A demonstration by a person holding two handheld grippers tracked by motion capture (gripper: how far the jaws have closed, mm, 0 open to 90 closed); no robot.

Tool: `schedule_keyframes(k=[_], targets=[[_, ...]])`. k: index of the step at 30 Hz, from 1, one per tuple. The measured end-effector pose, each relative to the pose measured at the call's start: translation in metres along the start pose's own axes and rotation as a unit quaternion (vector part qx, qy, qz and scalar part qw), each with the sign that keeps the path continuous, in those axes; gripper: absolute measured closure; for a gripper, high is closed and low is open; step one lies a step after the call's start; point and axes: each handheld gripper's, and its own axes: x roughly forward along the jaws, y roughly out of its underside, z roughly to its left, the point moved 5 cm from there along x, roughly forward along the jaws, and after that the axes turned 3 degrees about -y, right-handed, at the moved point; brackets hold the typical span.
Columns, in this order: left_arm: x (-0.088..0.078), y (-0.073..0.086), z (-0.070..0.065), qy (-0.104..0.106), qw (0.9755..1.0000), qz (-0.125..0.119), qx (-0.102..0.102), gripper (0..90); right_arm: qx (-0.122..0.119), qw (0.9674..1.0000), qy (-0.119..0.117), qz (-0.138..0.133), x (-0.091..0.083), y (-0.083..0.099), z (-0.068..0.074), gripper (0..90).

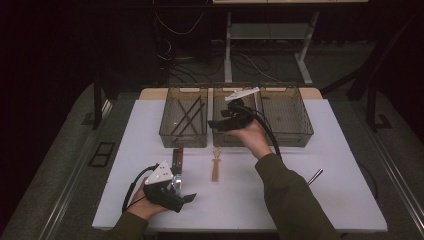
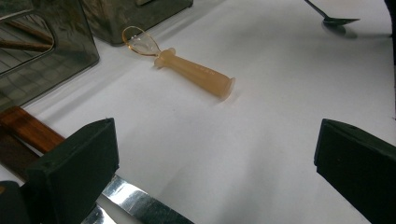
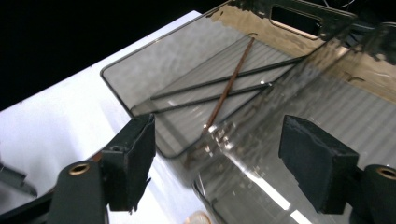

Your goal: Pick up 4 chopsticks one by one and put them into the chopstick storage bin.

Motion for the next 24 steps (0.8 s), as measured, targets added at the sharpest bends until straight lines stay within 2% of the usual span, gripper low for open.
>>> schedule_keyframes(k=[14,24], targets=[[0.002,0.000,0.000,-0.001,1.0000,0.009,0.004,0.0,-0.020,0.9998,-0.002,-0.009,-0.058,0.037,-0.005,26.4],[0.001,0.002,0.001,-0.003,0.9999,0.012,0.003,0.0,-0.022,0.9996,-0.005,-0.015,-0.091,0.067,-0.005,26.4]])
